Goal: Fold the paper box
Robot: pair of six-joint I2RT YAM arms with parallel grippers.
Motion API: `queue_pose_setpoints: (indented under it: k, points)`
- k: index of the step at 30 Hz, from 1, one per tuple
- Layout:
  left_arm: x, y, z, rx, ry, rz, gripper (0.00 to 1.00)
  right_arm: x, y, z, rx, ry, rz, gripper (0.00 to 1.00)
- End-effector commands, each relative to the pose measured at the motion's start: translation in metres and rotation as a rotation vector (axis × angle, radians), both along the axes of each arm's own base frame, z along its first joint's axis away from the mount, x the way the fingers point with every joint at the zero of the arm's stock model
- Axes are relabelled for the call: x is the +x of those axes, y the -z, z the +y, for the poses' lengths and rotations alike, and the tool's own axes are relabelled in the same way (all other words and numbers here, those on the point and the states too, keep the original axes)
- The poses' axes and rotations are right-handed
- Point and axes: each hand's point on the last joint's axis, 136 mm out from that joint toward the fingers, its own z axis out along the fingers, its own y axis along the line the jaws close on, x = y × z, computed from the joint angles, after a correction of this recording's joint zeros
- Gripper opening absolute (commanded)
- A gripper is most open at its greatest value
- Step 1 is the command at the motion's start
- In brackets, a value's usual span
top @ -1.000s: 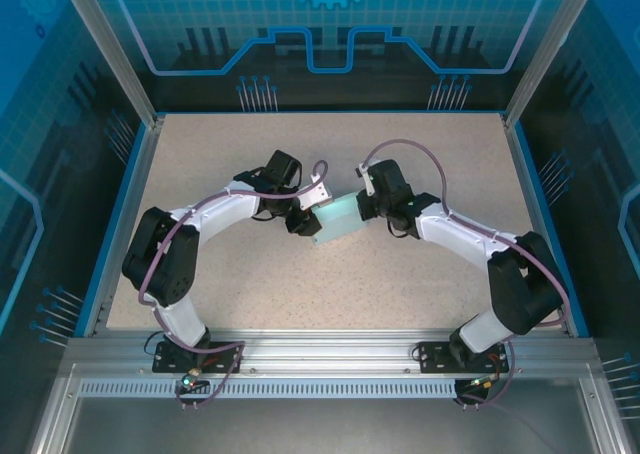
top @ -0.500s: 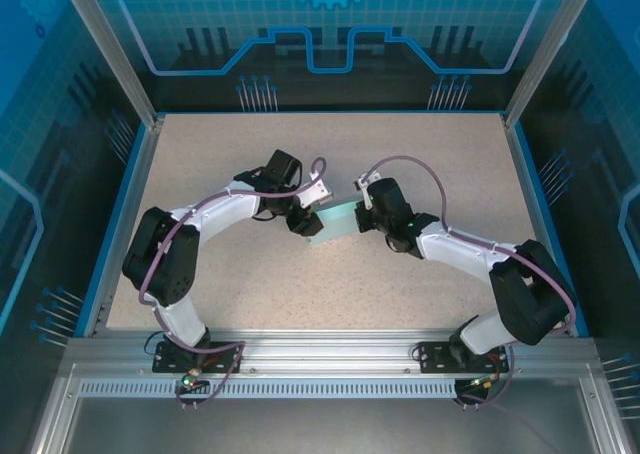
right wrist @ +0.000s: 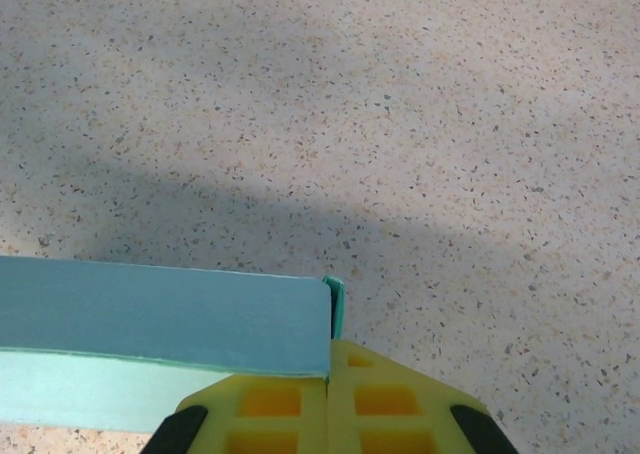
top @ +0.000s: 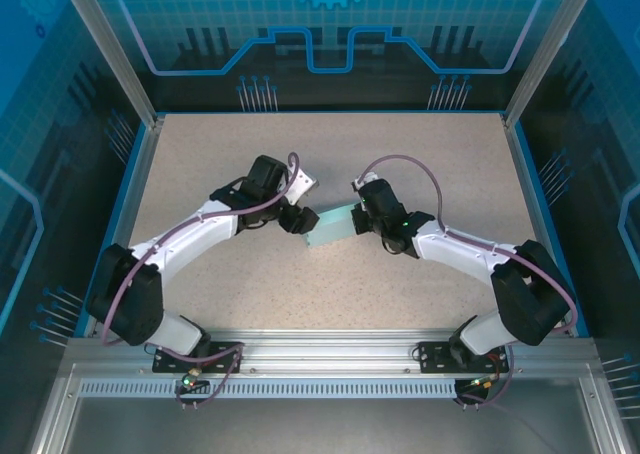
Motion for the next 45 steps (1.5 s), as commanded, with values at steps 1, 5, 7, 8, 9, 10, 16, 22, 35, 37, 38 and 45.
queue_pose_setpoints:
  k: [1,5,7,8,9,10,16,22,35,37,38,45]
  points:
    - [-0.012,0.019,0.014,0.062,-0.101,0.078,0.64,-0.012,0.007,-0.004,-0.052,0.004,0.067,0.00]
    - [-0.015,0.025,0.016,0.100,-0.110,0.103,0.49,-0.012,0.006,-0.003,-0.054,0.001,0.071,0.00]
    - [-0.013,0.027,0.017,0.121,-0.118,0.112,0.42,-0.013,0.006,-0.003,-0.055,0.000,0.071,0.00]
    - [-0.011,0.027,0.018,0.135,-0.125,0.110,0.38,-0.013,0.006,-0.003,-0.057,0.000,0.072,0.00]
    - [-0.009,0.028,0.019,0.143,-0.128,0.107,0.35,-0.013,0.007,-0.004,-0.059,0.000,0.074,0.00]
    - [-0.008,0.028,0.018,0.145,-0.125,0.107,0.33,-0.013,0.007,-0.004,-0.059,0.001,0.074,0.00]
    - [-0.005,0.028,0.017,0.146,-0.126,0.116,0.19,-0.013,0.007,-0.004,-0.064,0.001,0.074,0.00]
    - [0.001,0.025,0.021,0.166,-0.154,0.094,0.29,-0.014,0.009,-0.005,-0.071,0.000,0.081,0.00]
    - [0.006,0.018,0.019,0.154,-0.166,0.077,0.22,-0.016,0.012,-0.006,-0.075,0.001,0.096,0.00]
    - [0.006,0.016,0.017,0.142,-0.169,0.077,0.21,-0.017,0.013,-0.005,-0.076,0.001,0.097,0.00]
    - [0.006,0.015,0.015,0.133,-0.169,0.081,0.20,-0.017,0.014,-0.005,-0.079,0.001,0.099,0.00]
    - [0.007,0.016,0.015,0.131,-0.186,0.108,0.25,-0.018,0.017,-0.003,-0.083,-0.004,0.106,0.00]
